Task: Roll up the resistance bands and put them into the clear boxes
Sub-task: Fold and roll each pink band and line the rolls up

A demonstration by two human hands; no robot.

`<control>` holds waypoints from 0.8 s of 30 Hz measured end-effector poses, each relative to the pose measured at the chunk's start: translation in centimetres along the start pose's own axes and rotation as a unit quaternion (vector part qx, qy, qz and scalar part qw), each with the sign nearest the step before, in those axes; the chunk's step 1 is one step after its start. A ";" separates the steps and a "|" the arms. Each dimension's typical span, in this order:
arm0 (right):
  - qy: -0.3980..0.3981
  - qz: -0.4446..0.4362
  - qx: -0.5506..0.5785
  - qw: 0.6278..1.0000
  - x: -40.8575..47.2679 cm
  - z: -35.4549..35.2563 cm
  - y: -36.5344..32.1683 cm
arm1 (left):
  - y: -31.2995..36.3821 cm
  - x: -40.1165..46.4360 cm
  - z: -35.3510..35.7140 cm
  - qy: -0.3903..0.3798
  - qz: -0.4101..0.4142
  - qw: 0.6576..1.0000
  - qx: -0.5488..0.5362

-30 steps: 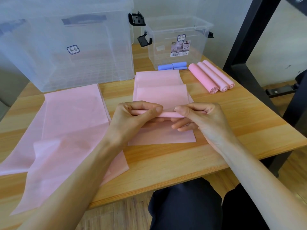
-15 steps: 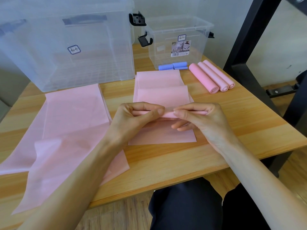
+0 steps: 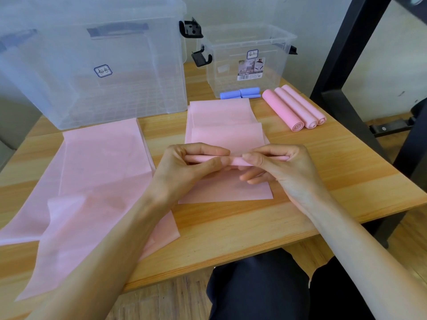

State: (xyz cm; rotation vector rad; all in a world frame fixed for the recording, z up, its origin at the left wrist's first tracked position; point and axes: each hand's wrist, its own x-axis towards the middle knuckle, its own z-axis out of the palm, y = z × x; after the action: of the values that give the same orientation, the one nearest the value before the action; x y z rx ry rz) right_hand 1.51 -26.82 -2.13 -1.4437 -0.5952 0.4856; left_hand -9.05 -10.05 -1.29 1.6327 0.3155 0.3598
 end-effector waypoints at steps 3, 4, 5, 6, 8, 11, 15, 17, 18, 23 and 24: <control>-0.031 0.008 0.001 0.999 0.1 -0.1 -0.1 | 0.0 0.1 -0.1 0.000 -0.006 1.000 -0.011; -0.036 0.006 0.000 0.999 0.1 -0.1 -0.1 | -0.1 0.2 -0.1 -0.001 -0.006 1.000 -0.006; -0.040 0.002 0.000 0.999 0.1 -0.1 -0.1 | -0.1 0.1 -0.1 -0.002 -0.004 1.000 0.002; -0.042 -0.003 0.000 0.999 0.1 -0.1 0.0 | -0.1 0.1 0.0 -0.002 -0.002 1.000 0.008; -0.043 -0.009 0.002 0.999 0.1 -0.1 0.0 | -0.2 0.1 0.1 0.005 0.000 1.000 0.007; -0.028 -0.021 0.006 0.999 0.1 0.0 0.1 | -0.3 0.2 0.1 0.025 -0.011 1.000 -0.011; -0.012 -0.032 0.006 0.999 0.1 -0.1 0.3 | -0.1 0.3 0.2 0.025 -0.025 0.999 -0.034; -0.020 -0.029 0.001 0.999 0.1 -0.1 0.3 | -0.1 0.3 0.3 0.020 -0.027 0.999 -0.041; -0.025 -0.028 -0.003 0.999 0.1 -0.1 0.3 | -0.1 0.2 0.3 0.015 -0.027 0.999 -0.041; -0.024 -0.038 -0.005 0.999 0.1 -0.1 0.5 | -0.1 0.0 0.2 -0.007 -0.034 0.998 -0.062; -0.018 -0.040 -0.002 0.999 0.2 -0.1 0.6 | -0.1 0.1 0.2 0.001 -0.034 0.997 -0.066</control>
State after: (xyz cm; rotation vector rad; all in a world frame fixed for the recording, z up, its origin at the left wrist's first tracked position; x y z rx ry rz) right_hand 1.72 -26.75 -2.67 -1.4125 -0.6806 0.4472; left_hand -8.90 -10.15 -1.39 1.4890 0.3407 0.3233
